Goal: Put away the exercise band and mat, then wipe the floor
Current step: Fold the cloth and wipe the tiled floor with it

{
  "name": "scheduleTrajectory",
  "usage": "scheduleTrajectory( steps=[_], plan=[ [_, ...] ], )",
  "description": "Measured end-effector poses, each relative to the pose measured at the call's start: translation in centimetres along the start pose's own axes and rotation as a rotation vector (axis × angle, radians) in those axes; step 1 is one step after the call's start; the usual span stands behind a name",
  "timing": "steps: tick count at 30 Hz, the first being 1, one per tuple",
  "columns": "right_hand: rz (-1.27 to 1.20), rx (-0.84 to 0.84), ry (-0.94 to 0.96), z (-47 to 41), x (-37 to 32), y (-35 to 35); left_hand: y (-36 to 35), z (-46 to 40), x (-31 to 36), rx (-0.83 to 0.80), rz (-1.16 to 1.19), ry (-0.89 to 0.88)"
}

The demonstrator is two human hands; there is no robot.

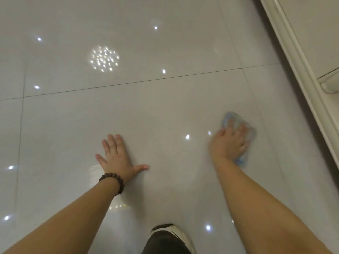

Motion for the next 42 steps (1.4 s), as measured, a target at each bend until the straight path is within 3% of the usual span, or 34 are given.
scheduleTrajectory(
  steps=[2,4,5,7,9,12,14,15,17,20,21,23,28,32,35,37,39,41,42],
  plan=[
    [0.006,-0.030,0.448,5.7,-5.3,-2.1,-0.8,1.3,0.0,0.027,0.016,-0.023],
    [0.026,-0.181,0.914,10.3,-7.6,-2.8,-1.9,3.1,-0.5,0.017,0.035,0.007],
    [0.005,-0.246,1.069,10.3,-7.5,-2.7,-2.5,4.0,-0.9,0.009,0.037,0.036],
    [0.000,-0.268,1.202,7.6,-5.0,-2.0,-3.2,5.4,-1.9,0.014,0.026,0.094],
    [0.048,-0.123,1.003,4.0,0.1,-1.6,-3.4,6.4,-3.0,0.040,0.005,0.133],
    [0.092,-0.064,0.324,0.4,7.1,1.5,-3.6,7.3,-4.7,0.023,0.011,0.177],
    [0.061,-0.104,-0.036,1.7,7.1,2.8,-3.9,7.8,-5.4,-0.018,0.016,0.175],
    [0.053,-0.119,-0.107,3.4,5.6,2.8,-4.2,8.2,-5.3,-0.035,0.012,0.161],
    [0.067,-0.169,0.064,7.8,2.6,2.1,-5.0,9.6,-4.2,-0.063,0.022,0.116],
    [0.162,-0.409,0.655,14.1,1.1,1.9,-6.3,12.7,-1.5,-0.101,0.038,0.044],
    [0.177,-0.506,0.746,14.4,1.7,2.5,-6.7,13.7,-0.7,-0.129,0.038,0.035],
    [0.171,-0.600,0.709,13.7,3.2,4.3,-7.7,15.1,0.5,-0.180,0.021,0.020],
    [0.173,-0.420,0.783,13.3,2.8,5.2,-9.4,15.6,2.1,-0.293,0.003,0.042],
    [0.225,-0.363,0.863,14.9,1.0,1.0,-10.4,15.2,2.3,-0.272,-0.037,0.073],
    [0.171,-0.276,0.940,12.3,4.9,0.5,-11.2,15.0,2.2,-0.233,-0.050,0.060],
    [0.174,-0.192,0.762,8.2,10.1,1.6,-11.4,14.9,2.2,-0.227,-0.056,0.062],
    [0.126,-0.152,0.326,4.1,15.3,3.8,-11.6,14.9,2.2,-0.214,-0.067,0.063],
    [0.048,-0.138,-0.028,2.7,16.4,5.0,-11.7,14.9,2.3,-0.215,-0.072,0.070],
    [0.026,-0.103,-0.089,3.4,15.1,4.8,-11.6,14.9,2.3,-0.215,-0.072,0.071]
  ],
)
Point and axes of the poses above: each hand's wrist, its own z-axis away from the middle knuckle, its own y-axis out of the back of the hand, x = y × z, the point moved 1 cm from there along -z, towards the middle knuckle
